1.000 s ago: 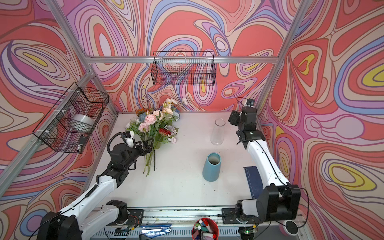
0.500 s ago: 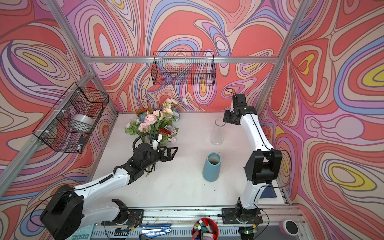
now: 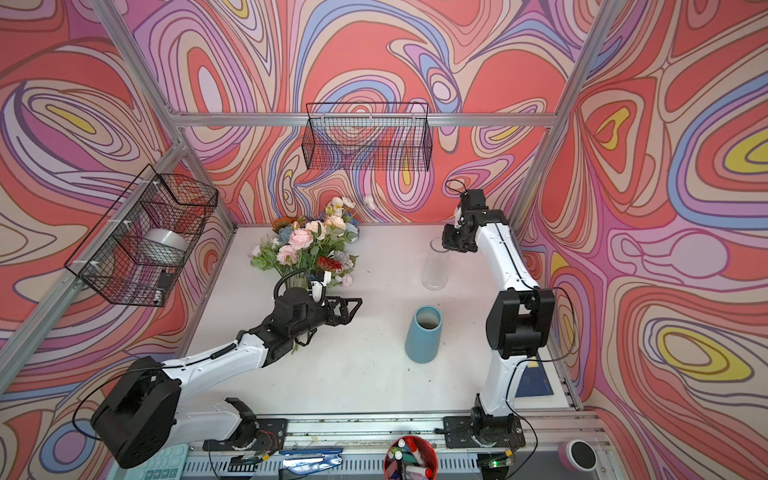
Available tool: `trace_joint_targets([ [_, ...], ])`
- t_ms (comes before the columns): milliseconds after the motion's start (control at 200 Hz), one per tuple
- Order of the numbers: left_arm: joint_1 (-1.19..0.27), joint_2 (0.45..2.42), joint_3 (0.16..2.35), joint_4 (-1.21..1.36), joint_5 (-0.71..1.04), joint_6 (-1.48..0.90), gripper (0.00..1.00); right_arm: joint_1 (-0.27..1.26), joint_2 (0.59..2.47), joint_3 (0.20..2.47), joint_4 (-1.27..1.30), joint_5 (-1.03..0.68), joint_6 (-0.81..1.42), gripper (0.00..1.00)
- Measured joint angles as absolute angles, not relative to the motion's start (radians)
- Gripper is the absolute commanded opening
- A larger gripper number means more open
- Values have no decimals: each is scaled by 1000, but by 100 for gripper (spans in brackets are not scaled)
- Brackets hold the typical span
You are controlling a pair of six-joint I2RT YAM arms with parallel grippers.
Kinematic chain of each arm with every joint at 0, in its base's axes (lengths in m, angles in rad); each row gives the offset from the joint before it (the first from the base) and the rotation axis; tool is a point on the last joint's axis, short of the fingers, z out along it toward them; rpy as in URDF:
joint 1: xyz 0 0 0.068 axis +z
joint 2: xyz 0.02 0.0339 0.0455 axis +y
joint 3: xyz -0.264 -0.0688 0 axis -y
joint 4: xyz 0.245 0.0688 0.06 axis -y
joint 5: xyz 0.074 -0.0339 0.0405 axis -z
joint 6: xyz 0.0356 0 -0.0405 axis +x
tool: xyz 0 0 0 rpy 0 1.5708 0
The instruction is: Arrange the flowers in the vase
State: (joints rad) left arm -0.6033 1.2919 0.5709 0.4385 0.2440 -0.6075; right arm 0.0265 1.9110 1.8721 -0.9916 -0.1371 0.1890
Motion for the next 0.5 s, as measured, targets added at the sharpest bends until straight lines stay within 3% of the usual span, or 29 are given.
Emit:
trace_joint_targets([
  [60, -603, 1292, 571, 439, 244, -607, 100, 25, 1911, 1879, -1002, -138, 188, 0],
  [336, -603, 1292, 576, 439, 243, -607, 100, 25, 1911, 1894, -1042, -122, 169, 0],
  [501, -603, 1299, 585, 438, 244, -606, 100, 26, 1908, 1928, -1124, 16, 159, 0],
])
